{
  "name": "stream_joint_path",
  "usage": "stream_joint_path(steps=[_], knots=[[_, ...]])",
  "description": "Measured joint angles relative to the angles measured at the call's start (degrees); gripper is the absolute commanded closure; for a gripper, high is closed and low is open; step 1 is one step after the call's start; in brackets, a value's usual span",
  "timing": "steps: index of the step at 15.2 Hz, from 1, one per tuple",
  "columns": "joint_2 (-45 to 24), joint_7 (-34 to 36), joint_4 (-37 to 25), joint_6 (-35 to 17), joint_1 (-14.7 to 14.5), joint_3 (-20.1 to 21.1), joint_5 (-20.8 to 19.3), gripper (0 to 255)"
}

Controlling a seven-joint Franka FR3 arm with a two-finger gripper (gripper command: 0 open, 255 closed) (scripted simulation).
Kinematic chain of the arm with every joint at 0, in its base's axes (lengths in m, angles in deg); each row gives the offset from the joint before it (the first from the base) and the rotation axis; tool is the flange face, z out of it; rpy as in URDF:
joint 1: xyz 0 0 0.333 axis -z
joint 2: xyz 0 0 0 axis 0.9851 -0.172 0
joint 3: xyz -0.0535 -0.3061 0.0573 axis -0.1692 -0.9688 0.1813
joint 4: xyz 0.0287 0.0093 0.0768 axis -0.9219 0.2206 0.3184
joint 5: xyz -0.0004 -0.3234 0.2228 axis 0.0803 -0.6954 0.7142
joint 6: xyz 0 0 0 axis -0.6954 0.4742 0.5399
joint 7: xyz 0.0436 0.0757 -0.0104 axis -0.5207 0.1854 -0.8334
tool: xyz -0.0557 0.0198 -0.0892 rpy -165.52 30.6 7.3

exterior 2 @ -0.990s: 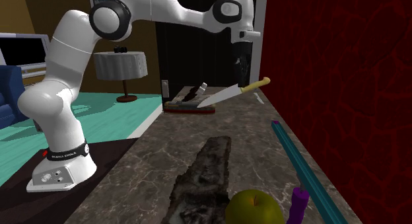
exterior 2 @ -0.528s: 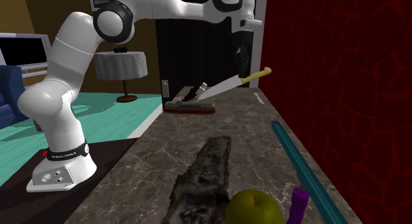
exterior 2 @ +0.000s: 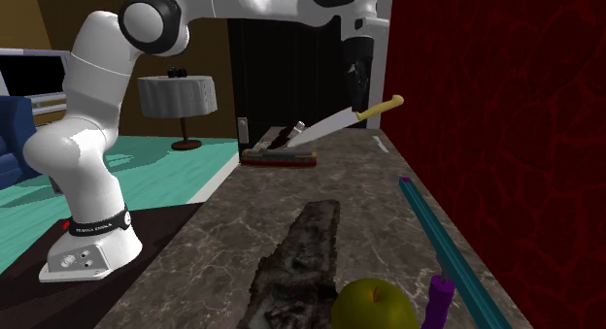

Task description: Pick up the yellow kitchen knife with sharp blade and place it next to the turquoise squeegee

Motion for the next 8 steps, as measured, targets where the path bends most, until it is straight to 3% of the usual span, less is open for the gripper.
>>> stream_joint_path(steps=[8], knots=[[7.01,-8.25,11.09,-5.89,6.53,-2.62,0.28,255]])
